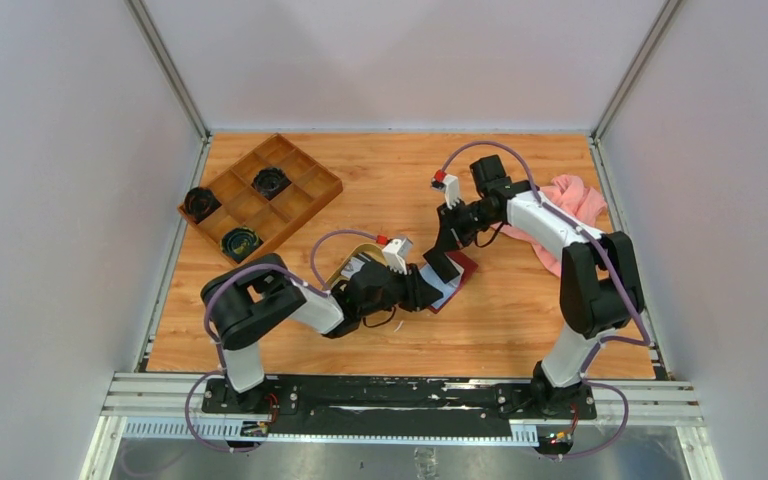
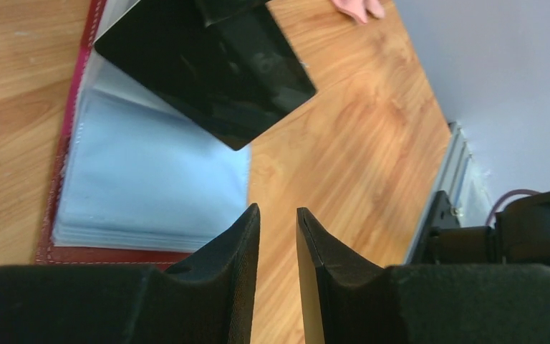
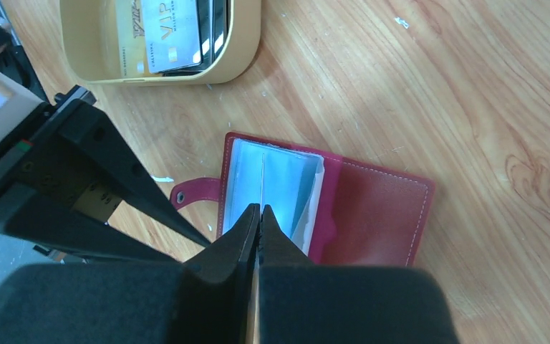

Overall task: Put the credit cards into the card holder
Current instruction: Insert the credit card into the card holder.

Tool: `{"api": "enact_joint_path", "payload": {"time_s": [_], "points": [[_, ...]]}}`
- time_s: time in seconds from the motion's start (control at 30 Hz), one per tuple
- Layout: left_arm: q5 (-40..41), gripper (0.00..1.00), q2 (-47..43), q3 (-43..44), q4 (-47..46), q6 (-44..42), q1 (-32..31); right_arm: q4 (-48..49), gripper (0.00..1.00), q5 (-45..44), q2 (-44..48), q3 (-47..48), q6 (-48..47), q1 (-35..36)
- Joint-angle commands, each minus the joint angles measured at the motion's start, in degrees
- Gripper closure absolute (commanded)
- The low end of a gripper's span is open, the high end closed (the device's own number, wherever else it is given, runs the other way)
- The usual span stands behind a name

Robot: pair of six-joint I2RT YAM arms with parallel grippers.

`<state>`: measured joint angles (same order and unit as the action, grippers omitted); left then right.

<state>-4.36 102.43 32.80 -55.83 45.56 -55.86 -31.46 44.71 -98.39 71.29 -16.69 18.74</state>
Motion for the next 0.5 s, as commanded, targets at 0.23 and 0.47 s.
{"api": "enact_joint_path", "payload": {"time_s": [0.23,0.47], "points": [[7.24,0.71,5.37,4.21,3.83,-4.31,-0.43,-0.18,1.00,-3.88,-1.98,-1.03,0.52,-1.46],[10.59,0.71,5.58,3.01,7.19,-4.05,-0.39,-0.19,1.00,-3.40,-3.20,-1.32,0.58,-2.28]]}}
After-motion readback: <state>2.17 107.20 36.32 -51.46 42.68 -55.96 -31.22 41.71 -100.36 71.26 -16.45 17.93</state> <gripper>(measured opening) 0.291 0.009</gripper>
